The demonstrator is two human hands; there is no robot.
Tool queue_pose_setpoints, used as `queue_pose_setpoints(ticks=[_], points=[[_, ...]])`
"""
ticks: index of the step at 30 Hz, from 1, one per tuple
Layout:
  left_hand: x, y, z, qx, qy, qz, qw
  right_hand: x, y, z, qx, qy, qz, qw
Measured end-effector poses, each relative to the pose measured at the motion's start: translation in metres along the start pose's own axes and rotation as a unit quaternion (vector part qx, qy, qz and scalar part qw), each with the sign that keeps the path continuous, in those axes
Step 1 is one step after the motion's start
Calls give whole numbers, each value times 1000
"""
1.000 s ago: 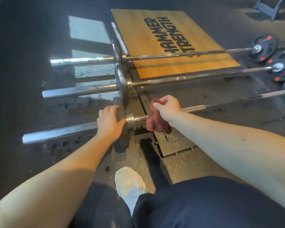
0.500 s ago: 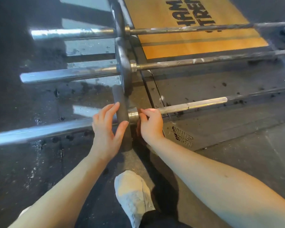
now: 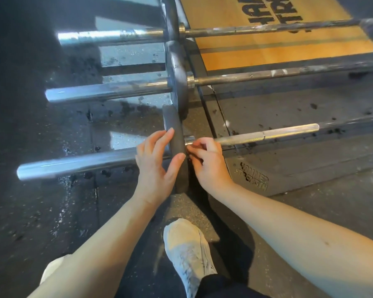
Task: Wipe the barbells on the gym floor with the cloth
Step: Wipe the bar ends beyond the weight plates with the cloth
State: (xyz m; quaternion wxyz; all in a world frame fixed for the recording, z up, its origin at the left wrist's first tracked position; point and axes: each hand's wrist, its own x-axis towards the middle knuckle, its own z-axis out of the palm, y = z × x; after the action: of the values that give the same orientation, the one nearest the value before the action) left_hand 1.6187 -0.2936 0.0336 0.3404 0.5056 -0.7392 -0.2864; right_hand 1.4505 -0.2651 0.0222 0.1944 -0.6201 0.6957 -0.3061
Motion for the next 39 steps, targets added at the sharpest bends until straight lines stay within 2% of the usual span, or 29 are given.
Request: queue_pose_setpoints(ticks=[3,7,8,12,14,16,19,21,25,29,35,39], points=[[4,4,0,0,0,-17,1000,31,-9,0,9,-1,8,1000],[5,0,-1,9,-4,-10,1000,65,-18,-3,13,55,87,995],[5,-1,-1,12,-2,-7,1000,60,-22,-2,11,53,96,994],[5,-1,-2,3,0,-8,1000,-2,-11,8,22,21,24,999],[4,2,-2,-5,-3,-19,1000,-23,-4,12,62,2,66,996],[2,4,-2,-6,-4,-20,1000,-27,-4,10,84,34,96,991],[2,2,-2,2,-3,-22,1000,-5,-10,3,96,104,85,986],[2,2,-3,0,-2,-25,1000,20,-16,-1,91,120,70,986],[3,0,-3,4,-7,-22,1000,47,-21,7,68,41,74,994],[2,-3,-4,10,-6,-6,1000,7,-14,15,45,66,24,997],[2,-1,-2,-1,0,-12,1000,-12,-6,8,53,13,40,998],[4,1,-3,-1,2,-13,1000,2,-11,-4,35,8,53,998]])
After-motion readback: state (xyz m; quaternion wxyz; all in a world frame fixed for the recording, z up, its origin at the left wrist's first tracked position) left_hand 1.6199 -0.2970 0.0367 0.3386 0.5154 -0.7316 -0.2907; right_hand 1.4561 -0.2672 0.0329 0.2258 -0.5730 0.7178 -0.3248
